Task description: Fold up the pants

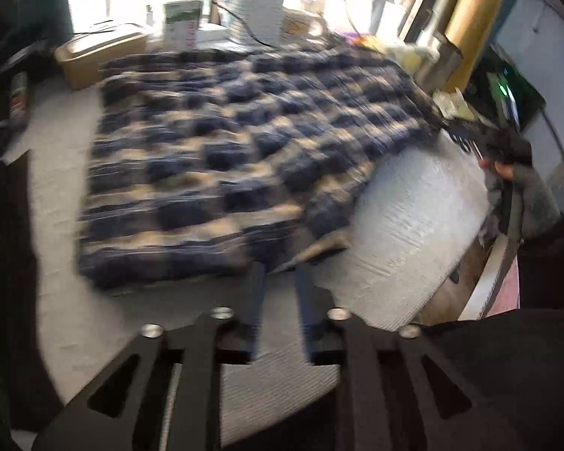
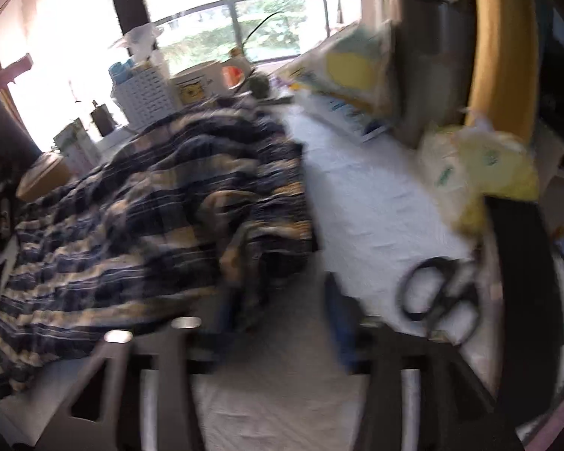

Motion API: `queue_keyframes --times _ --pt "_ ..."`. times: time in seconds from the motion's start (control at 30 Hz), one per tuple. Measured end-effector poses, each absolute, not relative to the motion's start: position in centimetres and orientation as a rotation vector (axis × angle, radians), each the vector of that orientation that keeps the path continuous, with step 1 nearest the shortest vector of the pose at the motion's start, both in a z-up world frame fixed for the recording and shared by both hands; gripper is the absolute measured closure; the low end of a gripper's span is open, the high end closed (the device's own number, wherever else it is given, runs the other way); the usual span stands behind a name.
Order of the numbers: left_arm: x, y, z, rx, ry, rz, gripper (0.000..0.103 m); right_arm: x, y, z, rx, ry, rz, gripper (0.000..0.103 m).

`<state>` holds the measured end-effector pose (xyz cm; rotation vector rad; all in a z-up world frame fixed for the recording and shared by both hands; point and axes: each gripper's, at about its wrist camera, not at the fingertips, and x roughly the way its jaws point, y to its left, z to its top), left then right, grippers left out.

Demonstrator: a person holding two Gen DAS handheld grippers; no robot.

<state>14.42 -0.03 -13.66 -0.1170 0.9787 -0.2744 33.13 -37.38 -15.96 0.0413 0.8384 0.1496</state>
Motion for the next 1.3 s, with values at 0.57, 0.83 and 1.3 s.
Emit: queue_keyframes --times 0.57,0.83,1.3 --pt "28.2 7.3 -11.2 -0.003 0.840 -0.159 0.058 40.1 -30.2 -10.4 -0.158 0.761 0.391 0.063" --pt "34.0 7.9 -13.3 -0.017 0.887 -0.172 0.058 46.6 -25.0 -13.4 -0.414 0.859 0.365 0.065" --pt "37.4 12.5 -15.6 -0.029 0.928 -0.003 0.041 53.3 -23.2 -16.6 -0.502 0.971 0.314 0.065"
